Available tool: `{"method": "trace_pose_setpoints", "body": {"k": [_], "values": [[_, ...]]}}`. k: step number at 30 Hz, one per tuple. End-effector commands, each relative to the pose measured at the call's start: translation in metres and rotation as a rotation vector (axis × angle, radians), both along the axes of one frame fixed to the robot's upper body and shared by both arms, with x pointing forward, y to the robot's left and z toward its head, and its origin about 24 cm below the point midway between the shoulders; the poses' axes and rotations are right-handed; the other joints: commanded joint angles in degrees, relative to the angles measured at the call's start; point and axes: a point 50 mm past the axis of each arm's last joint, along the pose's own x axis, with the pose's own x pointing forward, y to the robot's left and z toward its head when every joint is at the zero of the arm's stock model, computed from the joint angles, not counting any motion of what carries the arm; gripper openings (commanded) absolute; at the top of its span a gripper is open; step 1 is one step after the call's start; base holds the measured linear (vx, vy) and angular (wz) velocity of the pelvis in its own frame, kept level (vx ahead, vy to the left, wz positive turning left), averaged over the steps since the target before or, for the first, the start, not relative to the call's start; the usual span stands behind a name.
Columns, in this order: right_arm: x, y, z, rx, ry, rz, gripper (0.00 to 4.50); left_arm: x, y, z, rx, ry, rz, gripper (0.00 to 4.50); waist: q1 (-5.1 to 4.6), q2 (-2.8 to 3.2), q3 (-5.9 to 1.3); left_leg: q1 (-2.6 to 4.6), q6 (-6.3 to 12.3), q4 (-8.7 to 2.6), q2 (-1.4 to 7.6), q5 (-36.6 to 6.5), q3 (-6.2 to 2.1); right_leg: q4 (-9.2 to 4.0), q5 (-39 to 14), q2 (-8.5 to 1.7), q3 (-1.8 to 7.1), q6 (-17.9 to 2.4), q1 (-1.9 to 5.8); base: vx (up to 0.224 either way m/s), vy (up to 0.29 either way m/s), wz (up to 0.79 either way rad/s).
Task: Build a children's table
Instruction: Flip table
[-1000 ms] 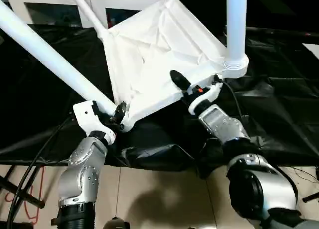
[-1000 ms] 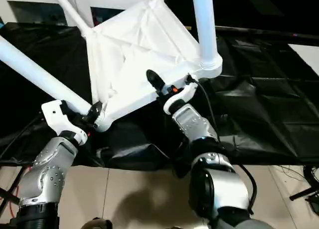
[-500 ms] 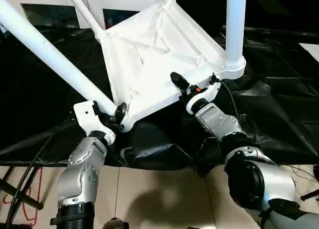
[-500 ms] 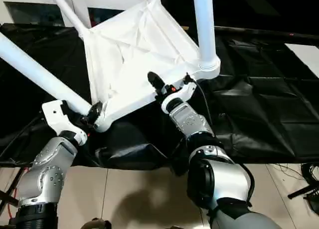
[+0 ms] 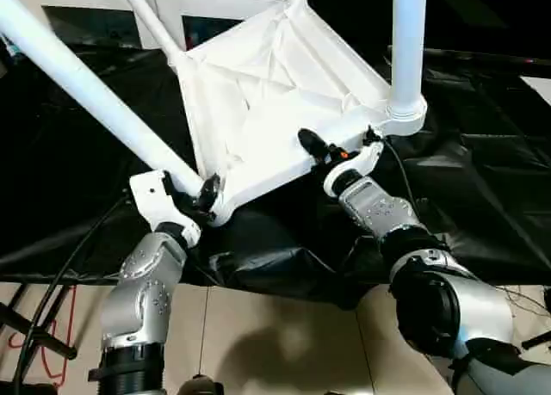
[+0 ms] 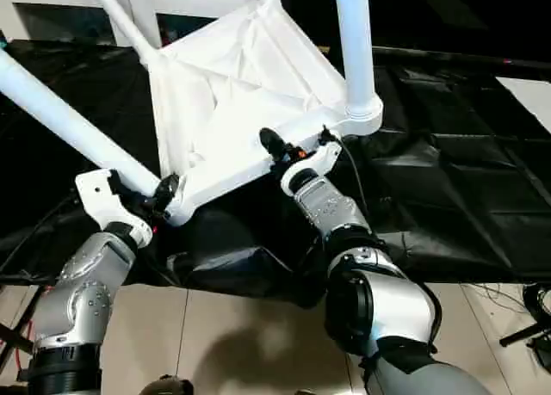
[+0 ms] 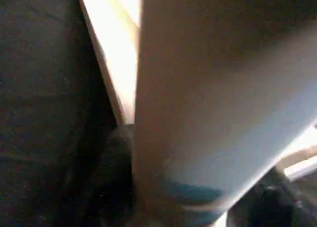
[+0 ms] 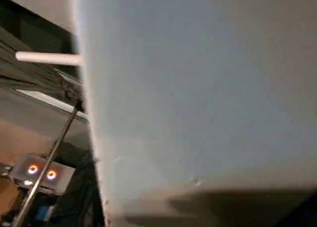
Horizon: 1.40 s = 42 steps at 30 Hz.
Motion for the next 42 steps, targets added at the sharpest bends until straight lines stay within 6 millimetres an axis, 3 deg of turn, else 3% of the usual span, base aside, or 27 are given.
{"method": "trace_pose_setpoints", "body": {"k": [1, 2, 4, 6, 12, 15, 20, 23, 27, 29, 35, 36, 39, 40, 42], "values": [[0.015, -0.017, 0.03, -0.064, -0.079, -0.117, 1.97, -0.002, -0.009, -0.004, -0.018, 0.026, -0.1, 3.11, -0.14, 0.68, -4.77, 2.17, -0.19, -3.7, 2.25, -8.7, -0.8, -2.83, -2.2, -2.47, 1.53, -13.4, 2.19, 0.0, 0.0, 0.0], [0.016, -0.021, 0.032, -0.063, -0.078, -0.142, 1.97, -0.003, -0.007, -0.004, -0.006, 0.028, -0.108, 3.2, -0.11, 1.29, -4.78, 2.27, -0.3, -3.71, 2.24, -8.7, -0.88, -2.74, -2.1, -2.44, 1.51, -13.4, 2.1, 0.0, 0.0, 0.0], [0.019, -0.029, 0.038, -0.063, -0.086, -0.185, 1.97, -0.006, -0.002, -0.005, 0.033, 0.036, -0.124, 3.25, -0.26, 1.01, -4.72, 2.36, -0.28, -3.7, 2.24, -9.4, -0.77, -2.84, -2.2, -2.31, 1.52, -13.3, 2.02, 0.0, 0.0, 0.0], [0.022, -0.044, 0.047, -0.082, -0.109, -0.251, 1.97, -0.013, 0.01, -0.005, 0.091, 0.048, -0.149, 3.47, -0.3, 1.61, -4.8, 2.35, -0.62, -3.73, 2.26, -9.4, -0.88, -2.66, -1.8, -2.21, 1.41, -13.1, 2.08, 0.0, 0.0, 0.0], [0.023, -0.066, 0.06, -0.157, -0.161, -0.311, 1.97, -0.024, 0.024, 0.0, 0.207, 0.051, -0.191, 3.89, 0.12, 1.53, -4.76, 2.44, -0.67, -3.63, 2.15, -8.7, -0.76, -2.56, -0.7, -1.93, 1.42, -12.3, 2.06, 0.0, 0.0, 0.0], [0.021, -0.07, 0.061, -0.226, -0.173, -0.304, 1.97, -0.029, 0.019, 0.002, 0.296, 0.023, -0.262, 4.21, 0.31, 1.44, -4.76, 2.31, -1.09, -3.7, 2.07, -8.8, -0.79, -2.67, -2.1, -2.01, 1.44, -11.1, 2.14, 0.0, 0.0, 0.0], [0.013, -0.084, 0.061, -0.417, -0.191, -0.308, 1.97, -0.032, -0.009, 0.027, 0.389, -0.14, -0.404, 4.48, 0.23, 1.14, -4.93, 2.01, -0.8, -3.41, 1.92, -5.9, -0.72, -2.31, 1.2, -1.92, 1.54, -11.1, 2.39, 0.0, 0.0, 0.0], [0.007, -0.099, 0.064, -0.514, -0.176, -0.352, 1.97, -0.028, -0.025, 0.054, 0.394, -0.271, -0.463, 4.5, 0.0, 1.11, -4.66, 2.32, -1.92, -3.53, 1.81, -8.7, -0.65, -2.85, -3.0, -1.8, 1.65, -10.3, 2.15, 0.0, 0.0, 0.0], [0.004, -0.108, 0.067, -0.582, -0.161, -0.401, 1.97, -0.032, -0.034, 0.064, 0.399, -0.314, -0.545, 4.5, -0.49, 1.01, -4.39, 2.25, -3.49, -3.63, 1.64, -12.3, -0.67, -3.39, -9.0, -1.82, 1.74, -8.5, 1.77, 0.0, 0.0, 0.0], [0.0, -0.113, 0.076, -0.681, -0.175, -0.414, 1.97, -0.036, -0.044, 0.078, 0.441, -0.395, -0.608, 4.5, -0.5, 1.12, -4.35, 2.44, -3.99, -3.63, 1.65, -13.2, -0.72, -3.64, -11.1, -1.71, 1.84, -7.3, 1.51, 0.0, 0.0, 0.0], [-0.004, -0.119, 0.084, -0.812, -0.182, -0.397, 1.97, -0.028, -0.047, 0.1, 0.483, -0.481, -0.576, 4.5, -0.77, 0.89, -4.31, 2.16, -4.81, -3.56, 1.46, -13.9, -0.82, -3.69, -12.5, -1.49, 1.8, -6.2, 1.55, 0.0, 0.0, 0.0], [-0.004, -0.119, 0.085, -0.818, -0.182, -0.394, 1.97, -0.027, -0.047, 0.101, 0.493, -0.488, -0.564, 4.5, -0.82, 0.37, -4.37, 2.06, -4.7, -3.55, 1.47, -13.8, -0.81, -3.74, -12.8, -1.56, 1.79, -6.1, 1.65, 0.0, 0.0, 0.0], [-0.003, -0.122, 0.092, -0.888, -0.195, -0.349, 1.97, -0.017, -0.043, 0.111, 0.605, -0.521, -0.513, 4.5, -0.97, 0.26, -4.42, 1.93, -4.38, -3.38, 1.43, -13.5, -0.93, -3.8, -13.7, -1.54, 1.81, -4.9, 1.64, 0.0, 0.0, 0.0], [-0.003, -0.122, 0.092, -0.888, -0.195, -0.349, 1.97, -0.017, -0.043, 0.111, 0.605, -0.521, -0.513, 4.5, -0.99, 0.4, -4.44, 1.88, -4.35, -3.39, 1.43, -13.0, -0.96, -3.65, -13.1, -1.55, 1.79, -5.2, 1.66, 0.0, 0.0, 0.0], [-0.002, -0.125, 0.096, -0.943, -0.204, -0.319, 1.97, -0.014, -0.045, 0.119, 0.666, -0.559, -0.533, 4.5, -1.01, 0.08, -4.48, 1.84, -4.08, -3.27, 1.45, -12.3, -0.87, -3.54, -12.1, -1.57, 1.8, -5.8, 1.73, 0.0, 0.0, 0.0]]}}
